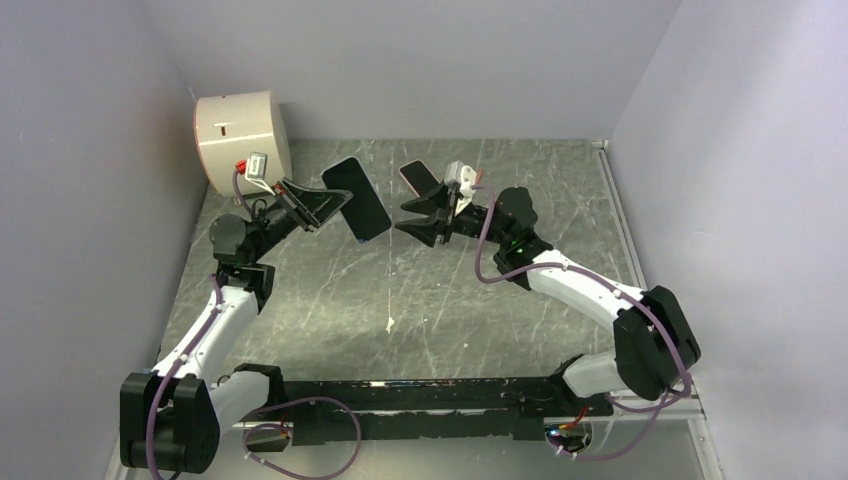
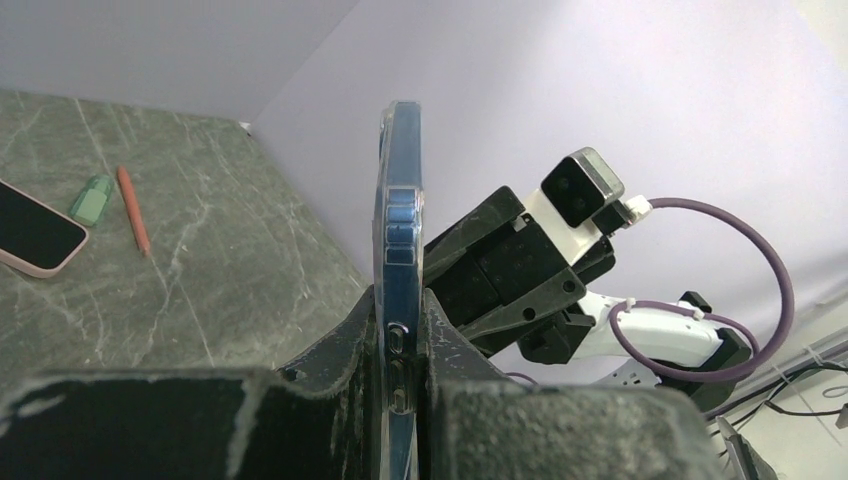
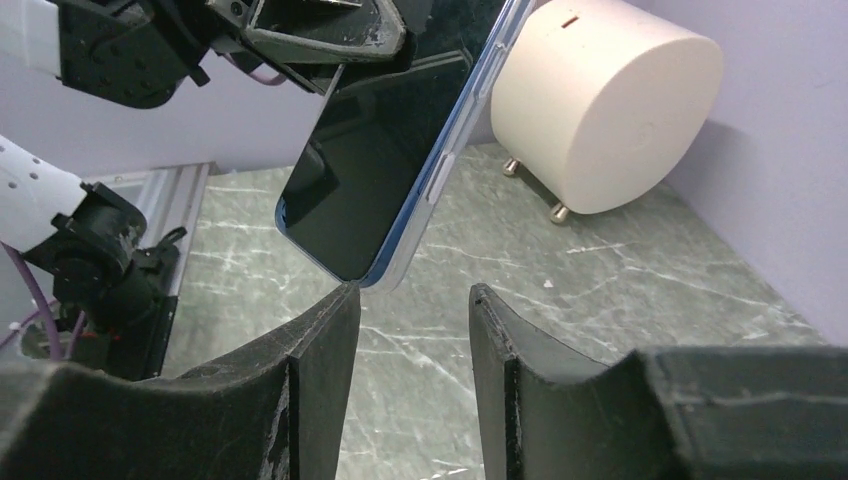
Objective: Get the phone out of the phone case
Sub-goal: Remove the phone case from the phone.
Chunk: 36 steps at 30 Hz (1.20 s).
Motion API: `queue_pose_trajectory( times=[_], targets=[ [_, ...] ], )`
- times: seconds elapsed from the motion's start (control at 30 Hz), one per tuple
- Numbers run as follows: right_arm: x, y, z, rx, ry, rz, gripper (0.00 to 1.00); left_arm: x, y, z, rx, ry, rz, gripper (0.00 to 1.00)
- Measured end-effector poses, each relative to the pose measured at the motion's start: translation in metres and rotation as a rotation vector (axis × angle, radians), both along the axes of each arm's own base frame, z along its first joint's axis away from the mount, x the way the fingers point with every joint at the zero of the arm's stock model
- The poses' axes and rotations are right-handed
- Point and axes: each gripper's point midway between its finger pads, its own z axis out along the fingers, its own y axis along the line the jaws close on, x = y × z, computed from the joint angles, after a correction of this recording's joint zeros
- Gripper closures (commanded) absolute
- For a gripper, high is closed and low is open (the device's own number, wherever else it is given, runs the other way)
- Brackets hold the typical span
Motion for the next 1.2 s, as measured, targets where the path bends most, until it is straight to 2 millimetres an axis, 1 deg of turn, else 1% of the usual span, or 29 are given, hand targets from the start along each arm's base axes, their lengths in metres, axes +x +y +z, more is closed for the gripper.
queue_pose_trajectory(
  times=[0.1, 0.27, 0.5, 0.73, 0.87, 1.03, 1.2],
  targets=[
    [0.001, 0.002, 0.000, 0.018, 0.028, 0.005, 0.55, -0.001, 0.000, 0.001, -0.011, -0.001, -0.002, 0.98],
    [0.004, 0.007, -0.006, 0.037, 0.084, 0.017, 0.56, -0.002, 0.000, 0.000, -0.018, -0.001, -0.004, 0.98],
    [0.000, 0.010, -0.005, 0.056, 0.114, 0.050, 0.56, -0.003, 0.001, 0.004, -0.033, -0.016, -0.002, 0.97],
    [0.000, 0.015, -0.013, 0.052, 0.152, 0.077, 0.58, -0.004, 0.003, 0.004, -0.039, -0.022, 0.001, 0.97],
    [0.003, 0.016, -0.010, 0.057, 0.155, 0.077, 0.59, -0.003, 0.005, 0.007, -0.046, -0.034, 0.009, 0.97],
    [0.009, 0.020, -0.002, 0.070, 0.156, 0.075, 0.60, -0.002, 0.007, 0.014, -0.077, -0.053, 0.017, 0.97],
    [0.015, 0.024, -0.002, 0.074, 0.181, 0.077, 0.61, 0.003, 0.009, 0.015, -0.117, -0.050, 0.016, 0.98]
  ],
)
